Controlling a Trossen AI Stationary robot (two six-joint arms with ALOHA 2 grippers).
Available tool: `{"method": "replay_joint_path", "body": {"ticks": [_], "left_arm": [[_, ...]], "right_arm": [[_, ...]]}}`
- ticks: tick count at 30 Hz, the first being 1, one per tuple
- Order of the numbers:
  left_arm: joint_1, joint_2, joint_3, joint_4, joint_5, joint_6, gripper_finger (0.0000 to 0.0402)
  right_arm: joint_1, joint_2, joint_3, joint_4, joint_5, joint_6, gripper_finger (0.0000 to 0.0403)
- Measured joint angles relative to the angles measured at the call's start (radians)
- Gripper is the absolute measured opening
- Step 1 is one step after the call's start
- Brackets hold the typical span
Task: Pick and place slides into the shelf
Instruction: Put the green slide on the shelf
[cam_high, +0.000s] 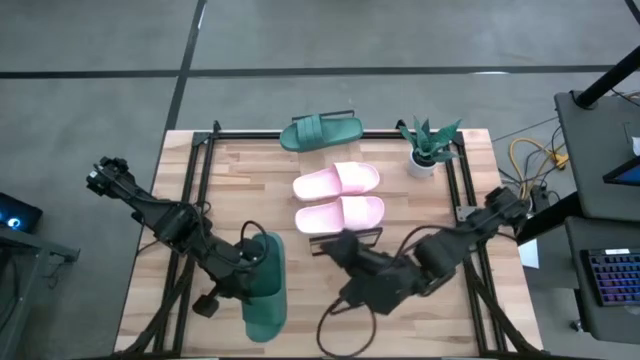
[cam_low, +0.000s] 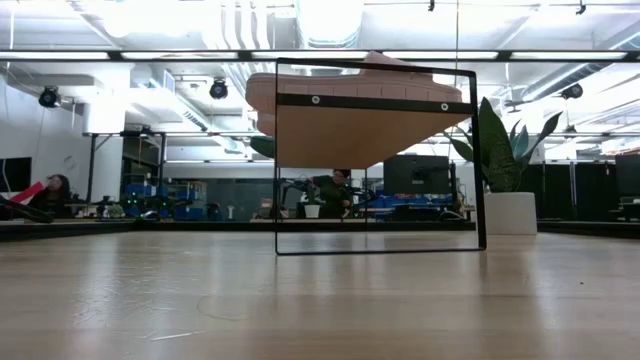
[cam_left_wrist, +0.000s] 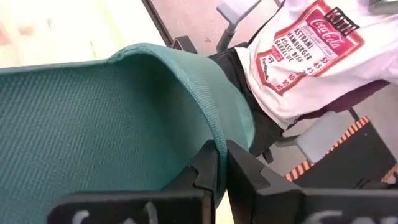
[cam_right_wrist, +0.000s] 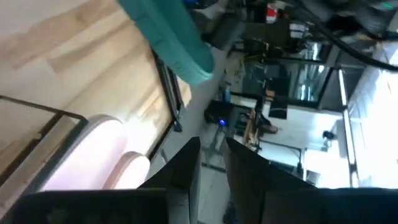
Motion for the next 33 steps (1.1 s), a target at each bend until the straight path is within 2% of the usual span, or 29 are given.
{"method": "replay_joint_path", "body": {"ticks": [4, 9, 12, 15, 17, 21, 24, 33], "left_arm": [[-0.003, 0.004, -0.003, -0.011, 0.009, 0.005, 0.0], [-0.003, 0.008, -0.013, -0.012, 0.008, 0.004, 0.0], [-0.006, 0.009, -0.014, -0.011, 0.008, 0.005, 0.0], [-0.007, 0.009, -0.014, -0.01, 0.013, 0.033, 0.0], [-0.009, 0.009, -0.014, -0.01, 0.023, 0.067, 0.0], [-0.009, 0.009, -0.014, -0.008, 0.033, 0.115, 0.0], [-0.009, 0.009, -0.014, 0.002, 0.039, 0.161, 0.0], [-0.009, 0.009, -0.009, 0.015, 0.043, 0.324, 0.0]], "right_arm": [[-0.006, 0.046, 0.001, 0.043, -0.073, -0.02, 0.0063], [-0.019, 0.087, 0.009, 0.076, -0.086, 0.057, 0.0083], [-0.033, 0.109, 0.016, 0.058, -0.223, 0.008, 0.0119], [-0.043, 0.134, 0.015, 0.063, -0.377, -0.119, 0.0165], [-0.047, 0.155, 0.014, 0.103, -0.372, -0.185, 0.0193], [-0.055, 0.178, 0.018, 0.175, -0.277, -0.275, 0.0228], [-0.072, 0.172, 0.012, 0.243, -0.274, -0.312, 0.0234], [-0.13, 0.168, 0.016, 0.23, -0.303, -0.372, 0.0223]]}}
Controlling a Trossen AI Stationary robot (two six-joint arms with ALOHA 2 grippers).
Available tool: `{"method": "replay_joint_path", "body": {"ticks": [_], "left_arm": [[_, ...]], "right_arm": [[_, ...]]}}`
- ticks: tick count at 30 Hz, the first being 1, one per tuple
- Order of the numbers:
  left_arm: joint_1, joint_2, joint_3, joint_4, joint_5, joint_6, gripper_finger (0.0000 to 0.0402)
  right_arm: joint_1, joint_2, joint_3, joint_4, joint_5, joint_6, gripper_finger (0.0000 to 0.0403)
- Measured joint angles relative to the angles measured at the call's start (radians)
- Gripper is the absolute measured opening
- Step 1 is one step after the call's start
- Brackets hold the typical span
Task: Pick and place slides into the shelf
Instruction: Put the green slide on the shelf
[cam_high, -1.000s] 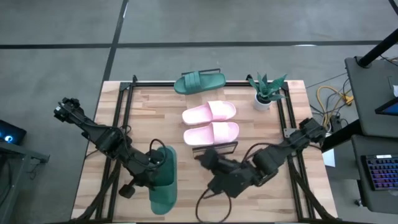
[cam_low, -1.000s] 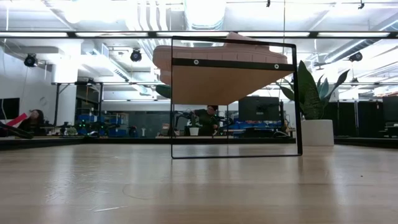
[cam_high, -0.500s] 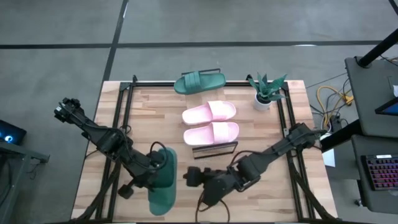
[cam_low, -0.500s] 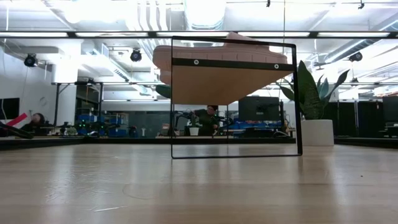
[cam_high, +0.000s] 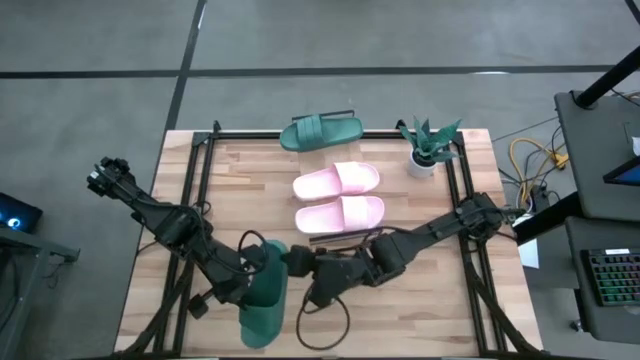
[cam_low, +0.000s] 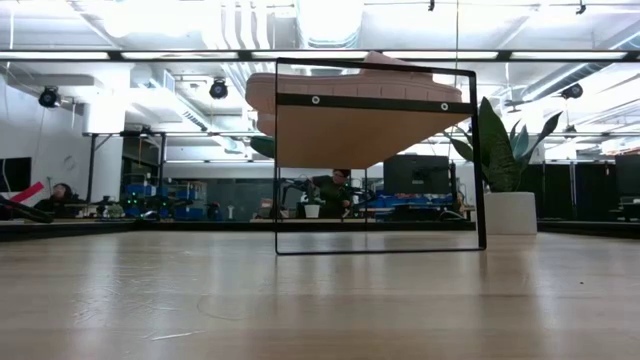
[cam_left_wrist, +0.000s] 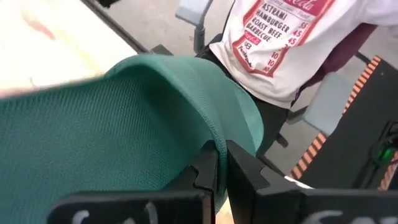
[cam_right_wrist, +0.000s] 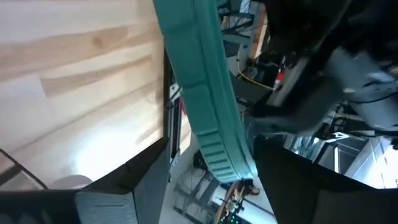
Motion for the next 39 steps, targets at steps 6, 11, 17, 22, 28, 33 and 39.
{"method": "replay_joint_path", "body": {"ticks": [6, 11, 17, 22, 28, 33, 39], "left_arm": [[0.002, 0.0, 0.003, 0.011, -0.013, 0.076, 0.0], [0.003, 0.0, 0.003, 0.02, -0.02, 0.12, 0.0], [0.003, 0.0, 0.003, 0.05, -0.023, 0.124, 0.0], [0.002, 0.0, 0.003, 0.072, -0.023, 0.119, 0.0005], [0.002, -0.001, 0.003, 0.111, -0.034, 0.12, 0.0048], [0.004, -0.01, 0.004, 0.114, -0.104, 0.121, 0.0114], [0.004, -0.072, 0.024, 0.053, -0.154, 0.116, 0.0189]], "right_arm": [[-0.013, 0.001, -0.006, 0.012, -0.086, -0.02, 0.0217], [-0.023, 0.001, -0.006, 0.034, -0.09, -0.019, 0.0208], [-0.024, 0.001, -0.006, 0.033, -0.086, -0.006, 0.015], [-0.024, 0.002, -0.01, 0.024, -0.087, -0.009, 0.0051], [-0.027, 0.002, -0.01, 0.022, -0.071, 0.012, 0.0051], [-0.031, 0.001, -0.01, -0.017, 0.012, 0.039, 0.0051], [-0.029, -0.011, -0.009, -0.059, 0.145, 0.117, 0.0051]]}}
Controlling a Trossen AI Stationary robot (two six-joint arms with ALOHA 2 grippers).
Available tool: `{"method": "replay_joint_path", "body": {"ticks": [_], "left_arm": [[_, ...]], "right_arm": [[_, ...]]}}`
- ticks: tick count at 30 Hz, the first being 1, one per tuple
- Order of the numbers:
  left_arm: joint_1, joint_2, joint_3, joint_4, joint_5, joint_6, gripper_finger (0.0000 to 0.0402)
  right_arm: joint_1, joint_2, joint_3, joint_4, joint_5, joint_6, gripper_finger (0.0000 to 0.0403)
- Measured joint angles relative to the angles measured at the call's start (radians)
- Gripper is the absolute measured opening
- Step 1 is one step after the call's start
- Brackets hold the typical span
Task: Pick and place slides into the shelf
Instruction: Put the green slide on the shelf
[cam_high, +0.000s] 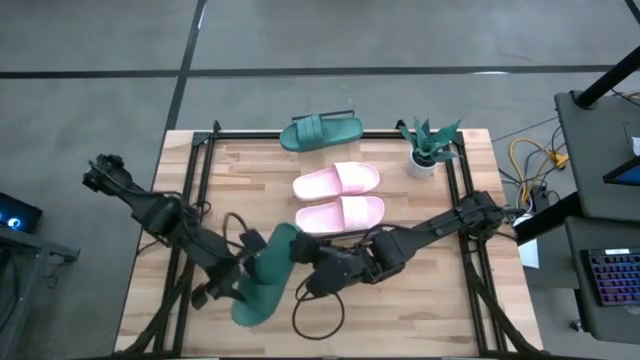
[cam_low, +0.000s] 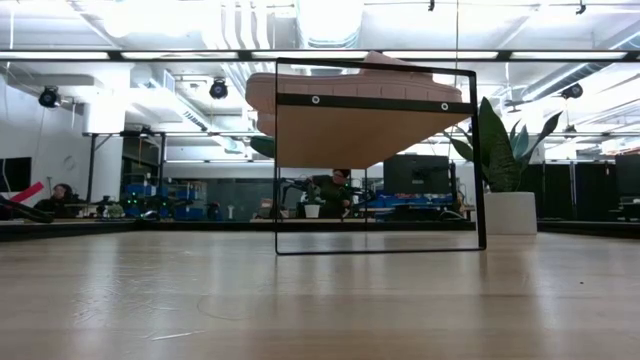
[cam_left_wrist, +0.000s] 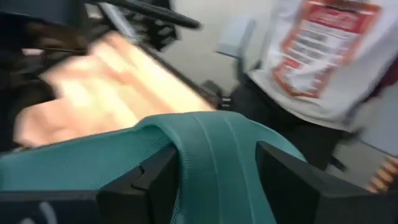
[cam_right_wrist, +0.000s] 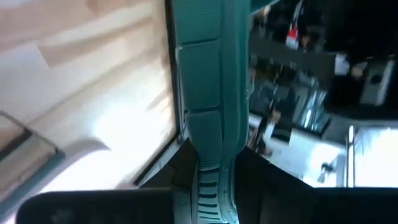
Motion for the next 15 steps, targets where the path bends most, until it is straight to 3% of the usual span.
{"method": "replay_joint_path", "body": {"ticks": [7, 15], "left_arm": [[-0.002, -0.132, 0.004, 0.012, -0.262, 0.006, 0.02], [-0.003, -0.213, 0.004, 0.044, -0.435, 0.174, 0.0201]], "right_arm": [[-0.002, -0.05, 0.001, -0.078, 0.111, 0.172, 0.0051], [-0.003, -0.111, -0.001, -0.182, 0.279, 0.392, 0.0051]]}}
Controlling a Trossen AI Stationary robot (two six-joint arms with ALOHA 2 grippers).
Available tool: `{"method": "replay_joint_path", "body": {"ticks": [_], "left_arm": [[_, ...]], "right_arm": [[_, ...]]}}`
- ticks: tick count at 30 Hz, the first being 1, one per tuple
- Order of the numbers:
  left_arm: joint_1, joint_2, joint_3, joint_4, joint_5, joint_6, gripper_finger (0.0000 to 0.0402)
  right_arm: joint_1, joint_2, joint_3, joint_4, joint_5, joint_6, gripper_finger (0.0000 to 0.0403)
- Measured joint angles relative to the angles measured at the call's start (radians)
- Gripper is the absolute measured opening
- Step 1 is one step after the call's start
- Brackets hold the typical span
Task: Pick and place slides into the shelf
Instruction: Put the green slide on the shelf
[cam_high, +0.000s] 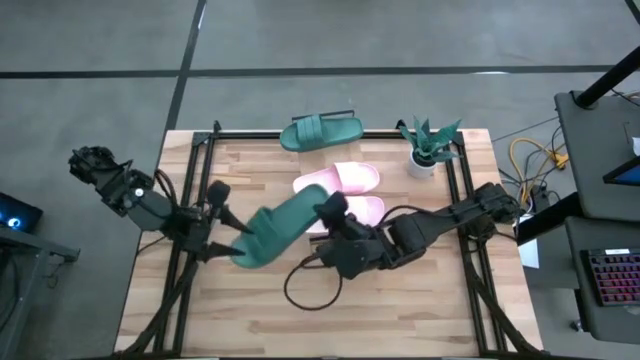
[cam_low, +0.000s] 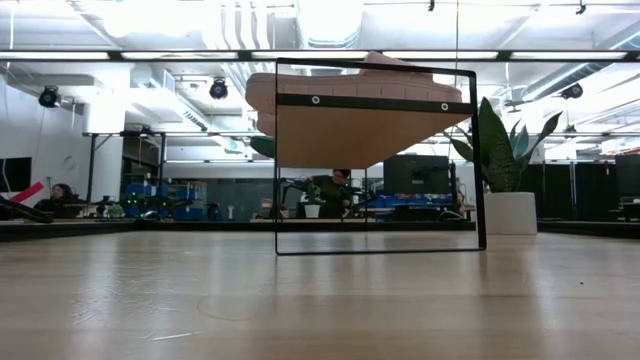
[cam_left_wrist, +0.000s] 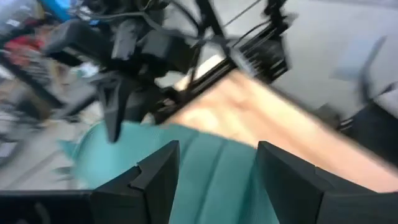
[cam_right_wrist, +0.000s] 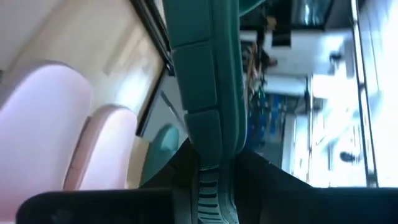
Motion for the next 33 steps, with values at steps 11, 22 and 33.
{"method": "replay_joint_path", "body": {"ticks": [11, 22, 33], "left_arm": [[-0.001, 0.104, -0.006, 0.023, -0.262, 0.265, 0.0173], [-0.004, 0.128, -0.007, 0.027, -0.392, 0.28, 0.0161], [-0.004, 0.123, -0.008, 0.044, -0.447, 0.31, 0.0161]], "right_arm": [[0.001, -0.037, 0.0, -0.109, 0.075, 0.176, 0.0051], [0.001, -0.075, -0.002, -0.141, 0.112, 0.2, 0.0049], [0.001, -0.086, -0.001, -0.213, 0.13, 0.279, 0.0049]]}}
